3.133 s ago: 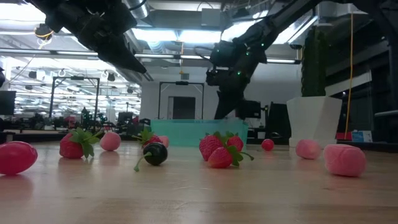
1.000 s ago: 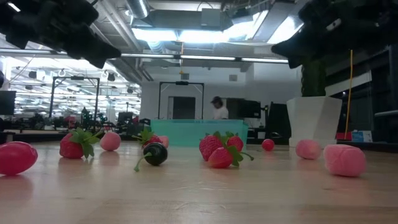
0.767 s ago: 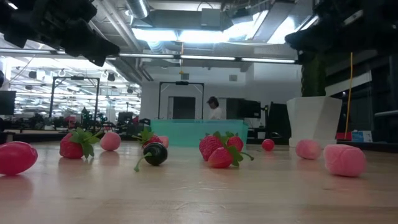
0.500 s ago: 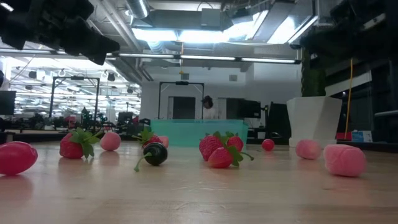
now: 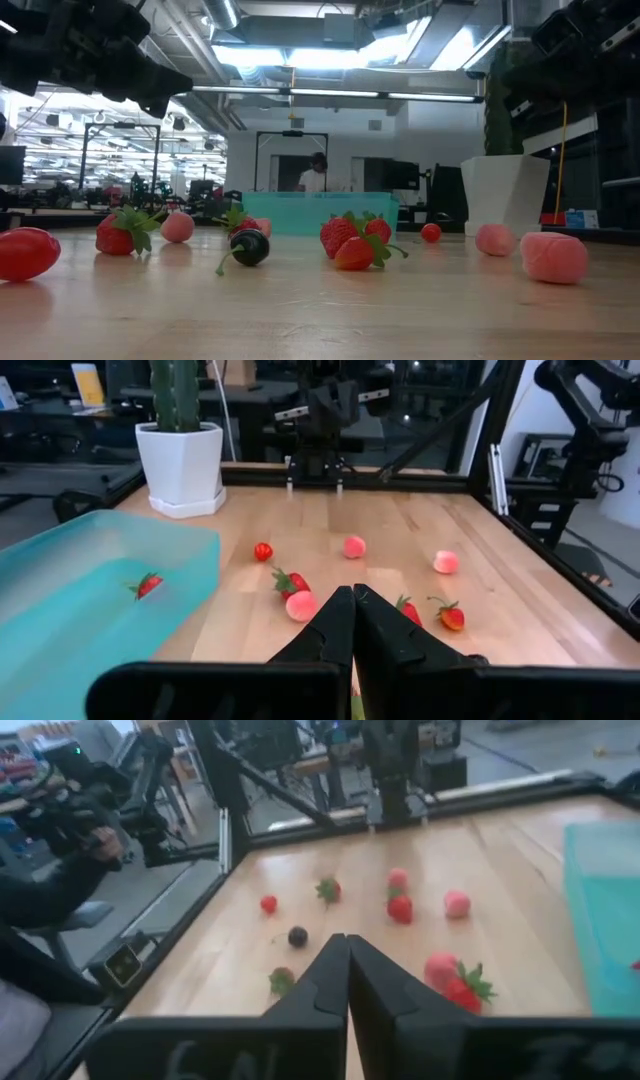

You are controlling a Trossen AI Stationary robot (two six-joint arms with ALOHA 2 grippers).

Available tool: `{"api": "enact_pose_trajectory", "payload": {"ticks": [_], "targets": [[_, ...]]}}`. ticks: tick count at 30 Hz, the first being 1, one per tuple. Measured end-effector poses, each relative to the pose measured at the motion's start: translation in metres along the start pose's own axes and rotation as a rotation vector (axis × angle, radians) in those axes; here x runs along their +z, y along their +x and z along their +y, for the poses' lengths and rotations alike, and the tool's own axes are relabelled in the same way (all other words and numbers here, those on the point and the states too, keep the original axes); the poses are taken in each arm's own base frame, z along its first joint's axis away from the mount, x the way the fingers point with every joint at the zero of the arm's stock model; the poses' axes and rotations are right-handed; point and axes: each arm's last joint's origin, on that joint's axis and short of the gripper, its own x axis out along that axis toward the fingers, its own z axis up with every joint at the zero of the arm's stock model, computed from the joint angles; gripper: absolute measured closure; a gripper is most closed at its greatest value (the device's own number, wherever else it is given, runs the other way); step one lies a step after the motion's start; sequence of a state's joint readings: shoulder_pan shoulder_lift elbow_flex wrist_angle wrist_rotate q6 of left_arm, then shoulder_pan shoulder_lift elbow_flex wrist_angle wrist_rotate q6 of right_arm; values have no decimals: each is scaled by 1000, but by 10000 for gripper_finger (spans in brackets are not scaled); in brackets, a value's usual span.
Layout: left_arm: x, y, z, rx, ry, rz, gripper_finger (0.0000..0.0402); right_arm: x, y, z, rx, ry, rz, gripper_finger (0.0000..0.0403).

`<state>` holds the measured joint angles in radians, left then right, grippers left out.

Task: Pick and placing Produce into tupperware
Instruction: Put the pink peach into the light blue bin

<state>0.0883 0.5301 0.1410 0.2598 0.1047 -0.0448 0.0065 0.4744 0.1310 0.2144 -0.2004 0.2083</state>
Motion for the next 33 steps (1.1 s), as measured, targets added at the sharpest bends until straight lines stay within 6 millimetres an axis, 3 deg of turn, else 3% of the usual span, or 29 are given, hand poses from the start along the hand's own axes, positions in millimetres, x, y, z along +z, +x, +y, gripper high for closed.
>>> {"api": "enact_pose_trajectory", "payload": {"ticks": [9, 18, 33], "targets": [[0, 0, -2, 2, -12, 2, 402, 11, 10, 7, -156, 4, 199, 393], [-1, 0, -2, -1, -14, 5, 402, 27, 34, 13, -211, 84, 463, 392], [-2, 0, -2, 1, -15, 22, 402, 48, 98, 32, -224, 112, 837, 392]]}}
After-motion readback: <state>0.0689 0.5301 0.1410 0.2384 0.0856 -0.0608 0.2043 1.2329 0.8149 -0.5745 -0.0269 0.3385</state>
